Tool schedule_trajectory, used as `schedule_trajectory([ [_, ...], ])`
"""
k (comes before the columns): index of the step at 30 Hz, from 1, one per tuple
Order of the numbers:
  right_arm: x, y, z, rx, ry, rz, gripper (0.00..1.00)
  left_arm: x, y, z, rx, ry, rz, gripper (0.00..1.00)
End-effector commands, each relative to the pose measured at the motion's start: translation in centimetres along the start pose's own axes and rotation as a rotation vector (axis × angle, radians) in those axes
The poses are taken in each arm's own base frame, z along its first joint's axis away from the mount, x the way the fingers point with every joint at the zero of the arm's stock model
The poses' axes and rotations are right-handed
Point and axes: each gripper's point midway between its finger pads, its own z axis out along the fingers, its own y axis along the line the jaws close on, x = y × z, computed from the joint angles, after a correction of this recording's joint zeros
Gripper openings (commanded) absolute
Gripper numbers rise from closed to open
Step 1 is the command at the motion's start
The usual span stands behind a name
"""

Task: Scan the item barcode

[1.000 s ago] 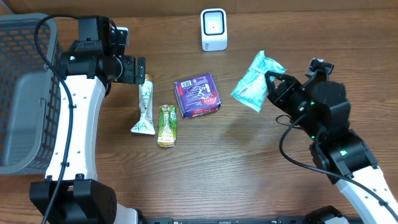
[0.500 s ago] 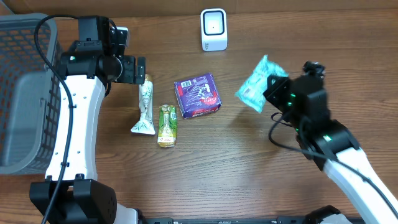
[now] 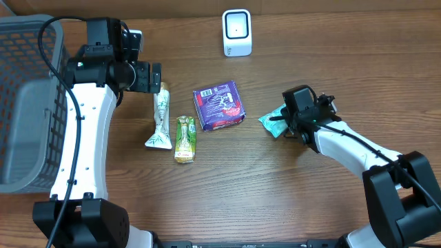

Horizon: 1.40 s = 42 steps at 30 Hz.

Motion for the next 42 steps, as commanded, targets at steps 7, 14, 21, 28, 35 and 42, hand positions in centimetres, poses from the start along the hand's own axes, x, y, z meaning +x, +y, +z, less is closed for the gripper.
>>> schedule_trajectory([
  [7,-1.9,5.7,-7.8,-0.211,0.058,-0.582,1.0,-0.5,0.2,-1.1,-0.004,-0.029,-0.021,0.99],
  [14,-5.4,8.6,-10.0,-0.452,0.114,-1.054,1.0,-0.5,0.2,-1.1,-0.004,-0.029,-0.021,1.0],
  [21,-5.5,8.7,-5.9,-0.554,0.278,-1.212,1.0,-0.4,0.2,-1.1,-0.004,-0.029,-0.021,1.0],
  [28,-3.5,6.5,-0.2,-0.527,0.428,-1.244,0.95,-0.4,0.2,-1.1,-0.004,-0.029,-0.021,1.0],
  [35,-1.5,3.9,2.7,-0.499,0.544,-1.227,0.85,-0.4,0.2,-1.1,-0.004,-0.029,-0.021,1.0],
  [42,-0.8,2.6,3.1,-0.467,0.604,-1.186,0.41,-0.4,0.2,-1.1,-0.004,-0.029,-0.021,1.0],
])
